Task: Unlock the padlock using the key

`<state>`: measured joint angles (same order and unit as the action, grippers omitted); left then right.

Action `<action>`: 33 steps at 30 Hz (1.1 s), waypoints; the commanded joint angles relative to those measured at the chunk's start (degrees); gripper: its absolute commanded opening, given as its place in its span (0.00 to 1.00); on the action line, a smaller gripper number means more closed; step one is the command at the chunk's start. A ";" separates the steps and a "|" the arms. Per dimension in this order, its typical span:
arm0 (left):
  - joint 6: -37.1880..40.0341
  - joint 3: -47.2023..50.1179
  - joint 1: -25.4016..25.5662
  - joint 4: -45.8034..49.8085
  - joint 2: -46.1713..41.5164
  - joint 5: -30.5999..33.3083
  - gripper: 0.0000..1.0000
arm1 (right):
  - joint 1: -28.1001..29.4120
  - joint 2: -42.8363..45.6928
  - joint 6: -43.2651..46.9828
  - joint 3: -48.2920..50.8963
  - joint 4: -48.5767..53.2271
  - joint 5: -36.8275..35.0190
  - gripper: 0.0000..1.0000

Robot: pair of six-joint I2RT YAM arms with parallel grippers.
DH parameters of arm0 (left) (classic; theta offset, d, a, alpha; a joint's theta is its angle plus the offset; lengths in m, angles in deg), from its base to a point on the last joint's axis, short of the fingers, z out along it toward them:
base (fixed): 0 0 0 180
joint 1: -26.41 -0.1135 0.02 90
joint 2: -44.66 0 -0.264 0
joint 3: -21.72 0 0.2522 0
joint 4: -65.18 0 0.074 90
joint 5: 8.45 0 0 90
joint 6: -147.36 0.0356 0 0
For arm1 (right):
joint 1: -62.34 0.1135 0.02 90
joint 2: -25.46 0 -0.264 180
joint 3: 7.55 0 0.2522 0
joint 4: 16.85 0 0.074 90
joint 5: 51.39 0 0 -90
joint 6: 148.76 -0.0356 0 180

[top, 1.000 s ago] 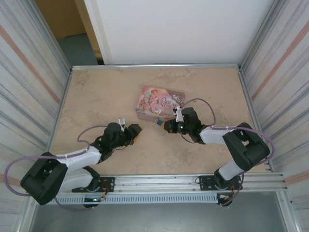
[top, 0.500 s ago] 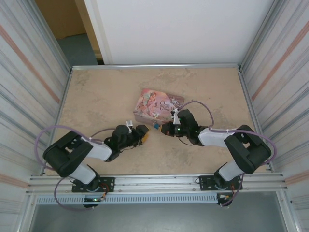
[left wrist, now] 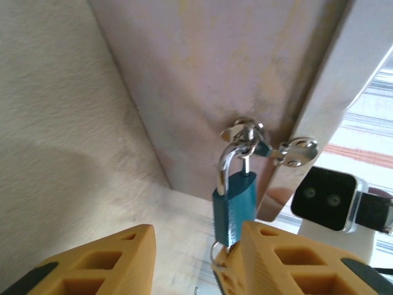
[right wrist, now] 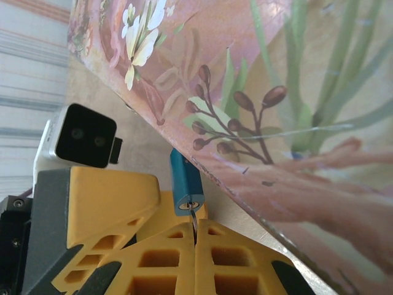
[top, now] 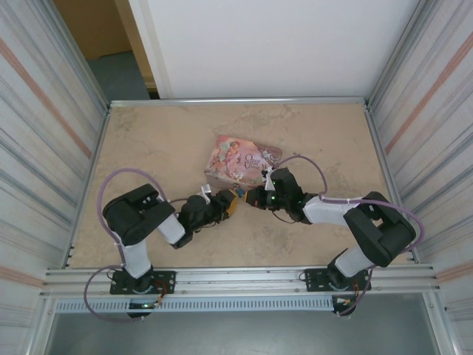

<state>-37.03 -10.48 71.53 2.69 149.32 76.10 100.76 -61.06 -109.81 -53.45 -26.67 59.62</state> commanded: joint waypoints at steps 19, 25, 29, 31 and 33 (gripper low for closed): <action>-2.50 -4.81 0.67 -4.89 5.35 3.63 0.14 | 1.04 1.92 -4.23 -2.32 -0.21 0.57 0.07; -1.36 -3.55 0.67 -4.11 3.65 4.29 0.00 | 0.31 5.40 -2.80 -0.65 2.47 -0.41 0.24; -0.98 -3.10 0.67 -2.32 1.89 4.07 0.00 | -0.49 11.10 -0.10 1.20 8.27 -2.61 0.38; -1.13 -3.18 0.68 0.45 0.31 3.64 0.00 | -0.92 15.07 2.47 1.77 12.65 -4.45 0.42; -1.60 -3.49 0.60 3.98 -1.60 2.70 0.00 | -1.44 19.57 6.37 2.23 16.26 -5.83 0.45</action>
<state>-39.76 -14.04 72.01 2.71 151.09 78.77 100.08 -46.49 -109.15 -52.49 -17.53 56.83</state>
